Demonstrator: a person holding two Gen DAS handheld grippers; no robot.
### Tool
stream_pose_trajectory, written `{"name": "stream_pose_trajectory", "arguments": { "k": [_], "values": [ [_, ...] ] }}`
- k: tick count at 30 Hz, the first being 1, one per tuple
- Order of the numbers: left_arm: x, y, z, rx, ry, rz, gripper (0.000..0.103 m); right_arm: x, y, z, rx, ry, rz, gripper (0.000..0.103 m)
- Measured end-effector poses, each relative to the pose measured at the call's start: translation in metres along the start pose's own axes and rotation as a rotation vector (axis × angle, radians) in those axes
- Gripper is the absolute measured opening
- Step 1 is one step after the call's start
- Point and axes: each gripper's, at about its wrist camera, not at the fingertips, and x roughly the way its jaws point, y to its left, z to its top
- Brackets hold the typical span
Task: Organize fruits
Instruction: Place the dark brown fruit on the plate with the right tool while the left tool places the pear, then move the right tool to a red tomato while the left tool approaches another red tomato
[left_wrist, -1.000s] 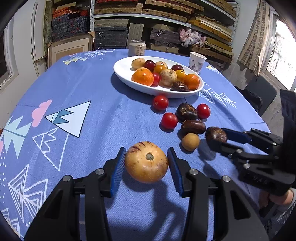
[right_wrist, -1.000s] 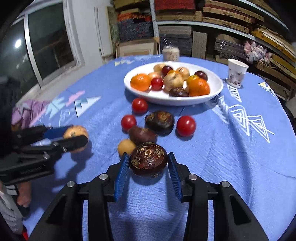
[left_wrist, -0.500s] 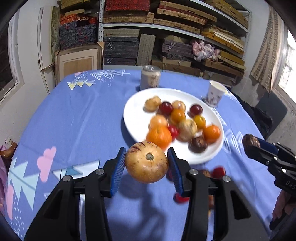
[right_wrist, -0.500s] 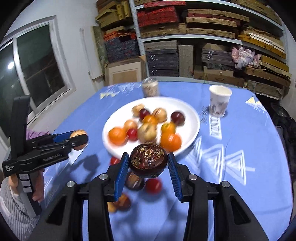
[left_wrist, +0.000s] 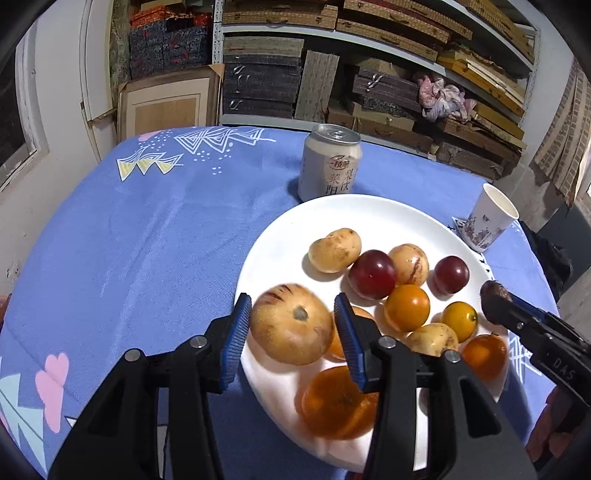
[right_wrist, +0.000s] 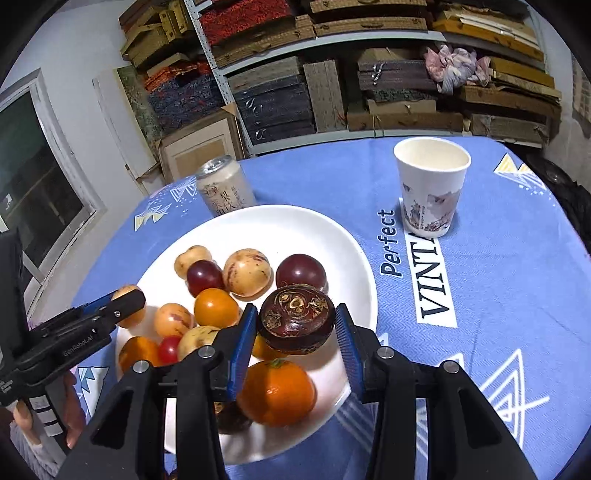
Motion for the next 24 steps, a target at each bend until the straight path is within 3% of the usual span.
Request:
{"name": "stream_pose_trajectory", "arguments": {
  "k": [2, 3, 8, 13, 20, 24],
  "values": [
    [0.001, 0.000, -0.002, -0.003, -0.015, -0.002, 0.068, 0.000, -0.002, -0.001, 0.000, -0.018, 0.001, 0.047],
    [0.000, 0.000, -0.003, -0.002, -0.023, 0.005, 0.072, -0.001, -0.003, -0.001, 0.004, -0.019, 0.004, 0.049],
    [-0.015, 0.000, -0.008, 0.004, -0.046, 0.003, 0.072, -0.014, 0.005, -0.003, -0.019, -0.028, 0.011, 0.051],
    [-0.042, 0.007, -0.030, 0.000, -0.052, 0.001, 0.072, -0.043, 0.017, -0.019, -0.043, -0.057, 0.028, 0.064],
    [-0.074, 0.003, -0.090, 0.039, -0.017, 0.015, 0.074, -0.080, 0.027, -0.066, -0.082, -0.072, 0.040, 0.078],
    [-0.081, -0.009, -0.121, 0.106, 0.004, 0.032, 0.075, -0.094, 0.025, -0.097, -0.083, -0.054, 0.053, 0.079]
  ]
}}
